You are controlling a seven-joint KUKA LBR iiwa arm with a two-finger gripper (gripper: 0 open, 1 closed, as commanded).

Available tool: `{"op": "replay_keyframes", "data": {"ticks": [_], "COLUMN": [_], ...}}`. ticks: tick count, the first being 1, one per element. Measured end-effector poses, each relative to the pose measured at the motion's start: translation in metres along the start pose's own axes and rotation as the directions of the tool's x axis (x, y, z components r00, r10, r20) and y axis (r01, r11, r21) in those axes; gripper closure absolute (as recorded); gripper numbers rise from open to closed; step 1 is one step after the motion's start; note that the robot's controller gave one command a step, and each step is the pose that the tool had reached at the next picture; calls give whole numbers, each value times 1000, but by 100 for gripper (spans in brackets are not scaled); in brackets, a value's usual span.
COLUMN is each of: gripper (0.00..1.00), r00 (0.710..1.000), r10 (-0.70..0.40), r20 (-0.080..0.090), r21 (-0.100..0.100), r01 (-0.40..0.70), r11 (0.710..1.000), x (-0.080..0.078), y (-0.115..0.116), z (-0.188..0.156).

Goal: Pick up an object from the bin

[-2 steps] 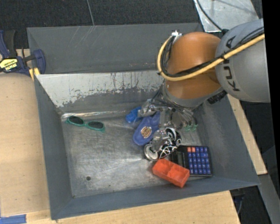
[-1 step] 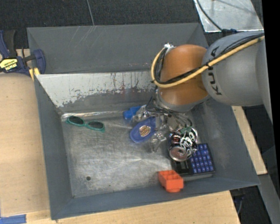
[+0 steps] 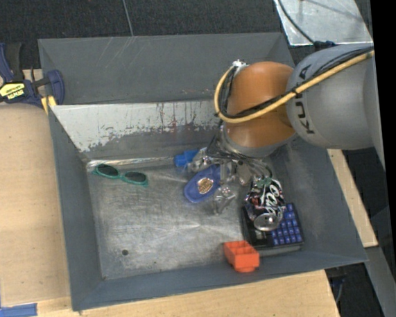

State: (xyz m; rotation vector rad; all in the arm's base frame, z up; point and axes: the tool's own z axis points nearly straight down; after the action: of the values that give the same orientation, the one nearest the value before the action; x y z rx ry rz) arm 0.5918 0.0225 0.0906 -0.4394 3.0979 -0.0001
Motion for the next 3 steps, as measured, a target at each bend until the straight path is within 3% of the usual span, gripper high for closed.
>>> {"op": "replay_keyframes", "data": {"ticks": [1, 2, 3], "gripper": [0, 100, 100], "r00": [948, 992, 992], "r10": [-318, -126, -126], "r20": [-9, -31, -31], "r21": [-6, -14, -14], "r01": [318, 126, 125], "r11": [948, 992, 992], "x": [-18, -26, -26], "y": [-29, -32, -32], "z": [14, 16, 16]}}
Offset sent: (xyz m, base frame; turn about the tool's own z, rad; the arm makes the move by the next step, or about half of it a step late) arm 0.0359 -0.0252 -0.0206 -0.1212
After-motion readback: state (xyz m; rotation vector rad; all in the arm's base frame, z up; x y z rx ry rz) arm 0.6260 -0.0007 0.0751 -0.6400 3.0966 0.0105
